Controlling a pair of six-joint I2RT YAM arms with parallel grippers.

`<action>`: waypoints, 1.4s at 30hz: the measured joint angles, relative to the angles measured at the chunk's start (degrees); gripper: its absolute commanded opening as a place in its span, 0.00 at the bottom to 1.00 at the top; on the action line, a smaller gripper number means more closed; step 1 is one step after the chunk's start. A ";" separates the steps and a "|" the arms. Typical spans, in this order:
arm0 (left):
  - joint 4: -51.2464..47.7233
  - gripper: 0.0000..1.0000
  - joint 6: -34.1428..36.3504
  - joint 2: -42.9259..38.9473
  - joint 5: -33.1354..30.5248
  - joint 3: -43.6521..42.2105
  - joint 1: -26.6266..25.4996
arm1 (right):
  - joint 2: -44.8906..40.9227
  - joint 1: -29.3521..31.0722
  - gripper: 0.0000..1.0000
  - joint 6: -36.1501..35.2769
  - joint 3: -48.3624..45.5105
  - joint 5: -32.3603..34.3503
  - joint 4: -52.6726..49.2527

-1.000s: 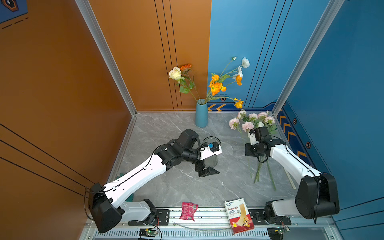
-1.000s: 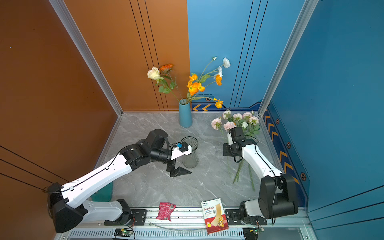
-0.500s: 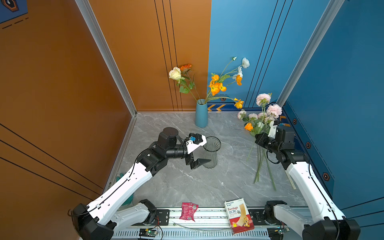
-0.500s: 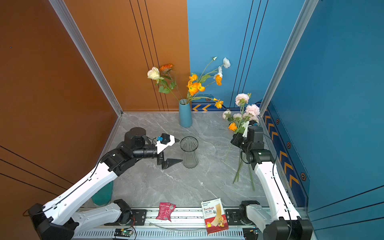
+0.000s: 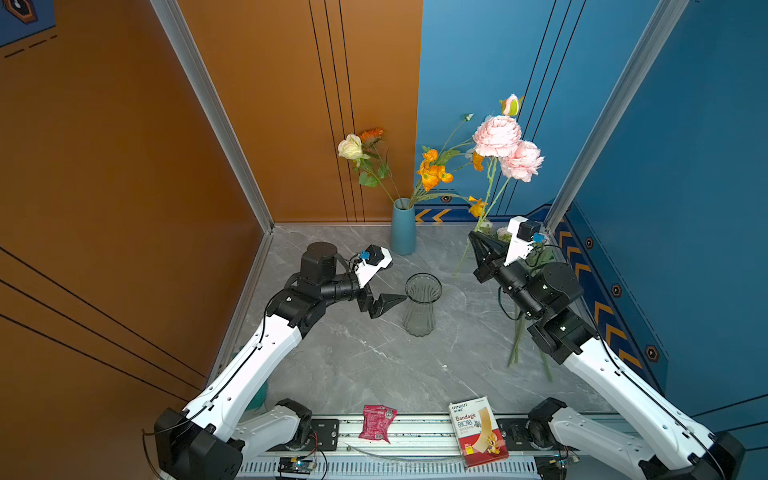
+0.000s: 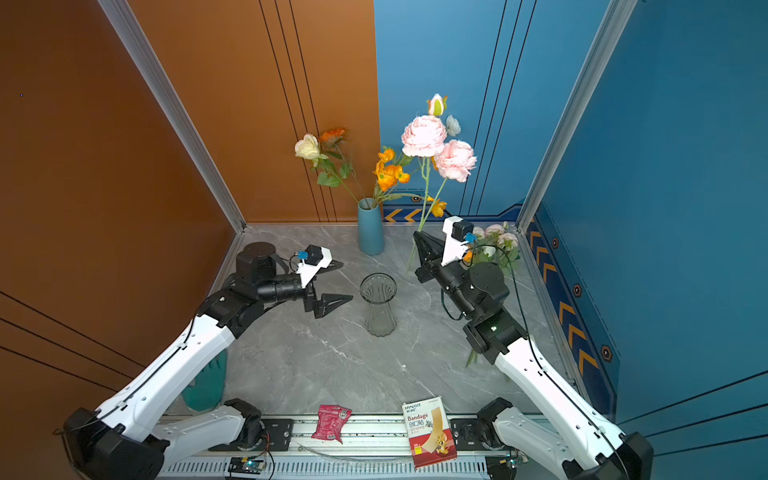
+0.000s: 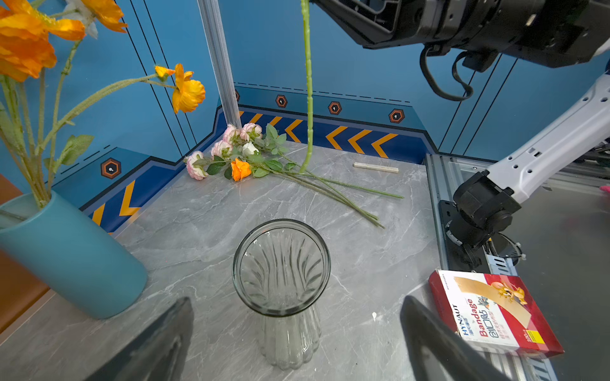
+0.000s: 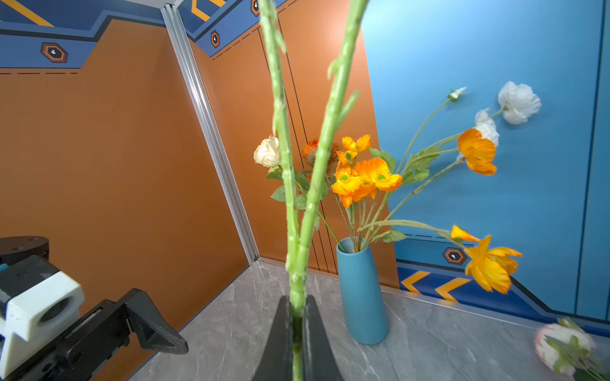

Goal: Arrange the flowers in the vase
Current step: 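Lift the pink peonies upright and carry them toward the glass vase, then lower the pink peony stems into the glass vase and open the right gripper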

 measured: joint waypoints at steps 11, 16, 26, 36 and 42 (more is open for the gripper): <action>0.66 0.98 -0.44 0.24 1.05 0.00 0.26 | 12.83 7.13 0.00 -0.15 -0.39 0.68 9.94; 0.85 0.98 -0.52 0.24 1.44 0.00 0.26 | 12.87 10.43 0.00 -0.83 -2.75 2.56 11.08; 2.75 0.98 -1.55 0.28 2.75 0.00 0.50 | 15.23 14.36 0.01 -1.99 -8.66 5.49 11.06; 2.82 0.98 -1.92 0.63 3.15 0.00 0.46 | 16.76 15.43 0.16 -2.95 -12.22 6.93 12.07; 2.91 0.98 -2.38 0.63 3.41 0.00 0.09 | 16.41 15.74 0.22 -2.99 -12.92 7.52 12.96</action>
